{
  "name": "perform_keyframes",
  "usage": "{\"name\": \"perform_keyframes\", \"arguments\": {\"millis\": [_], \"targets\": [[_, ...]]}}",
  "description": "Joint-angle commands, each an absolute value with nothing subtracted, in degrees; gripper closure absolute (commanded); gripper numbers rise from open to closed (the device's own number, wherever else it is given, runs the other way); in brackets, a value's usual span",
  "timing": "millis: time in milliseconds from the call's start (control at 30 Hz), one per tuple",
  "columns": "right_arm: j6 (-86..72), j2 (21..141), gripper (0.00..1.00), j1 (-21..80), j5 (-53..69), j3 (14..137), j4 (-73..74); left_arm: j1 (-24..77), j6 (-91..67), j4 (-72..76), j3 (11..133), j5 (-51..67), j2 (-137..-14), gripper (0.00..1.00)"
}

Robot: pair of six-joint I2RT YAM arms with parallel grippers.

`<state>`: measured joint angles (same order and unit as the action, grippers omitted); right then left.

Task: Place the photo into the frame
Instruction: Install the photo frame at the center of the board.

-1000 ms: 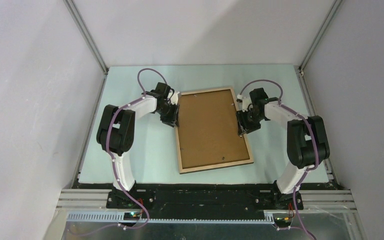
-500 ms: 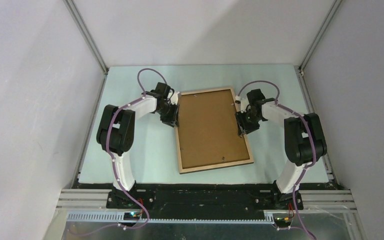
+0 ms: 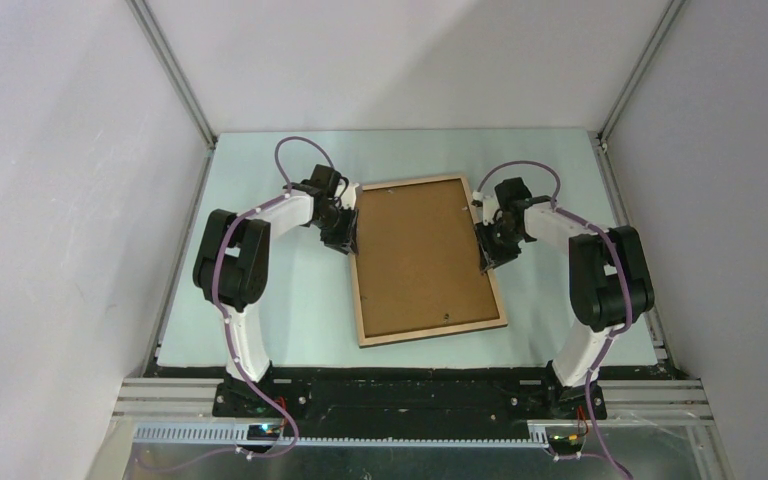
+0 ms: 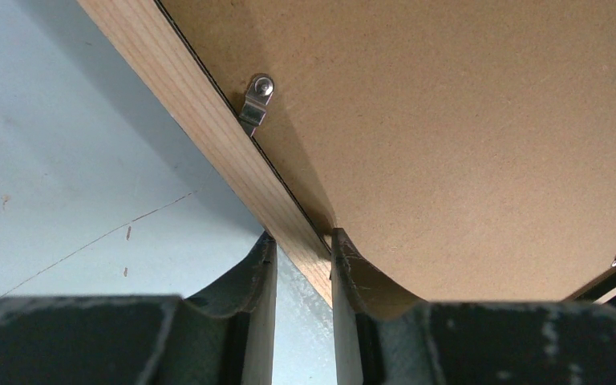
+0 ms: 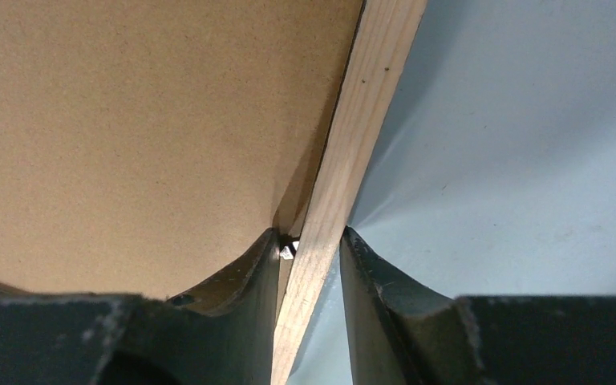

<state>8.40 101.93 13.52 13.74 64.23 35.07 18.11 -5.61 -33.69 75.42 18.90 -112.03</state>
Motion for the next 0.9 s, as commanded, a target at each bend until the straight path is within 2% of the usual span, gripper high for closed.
{"name": "perform_keyframes", "arguments": {"millis": [0,400,700,767,867], "targets": [[9.0,102.7,0.69,13.9,14.2,64.4,34.3,18.6,-2.3,-34.6,73.9,19.5,-115.4,1.0],[12.3,103.0,0.81,13.7,16.7,64.5,35.9,18.5,-2.3,-34.7,74.0,19.8,-115.7,1.0],[14.3,102.9,0.84,12.9,17.0,64.4,36.3,18.4,-2.3,-34.6,74.0,20.0,-115.9,1.0],[14.2,102.8,0.82,12.4,17.4,64.5,36.2,18.3,-2.4,-34.7,74.0,20.0,-115.9,1.0],[13.6,102.4,0.7,12.0,17.7,64.5,35.9,18.4,-2.4,-34.6,74.0,20.0,-116.0,1.0]]}}
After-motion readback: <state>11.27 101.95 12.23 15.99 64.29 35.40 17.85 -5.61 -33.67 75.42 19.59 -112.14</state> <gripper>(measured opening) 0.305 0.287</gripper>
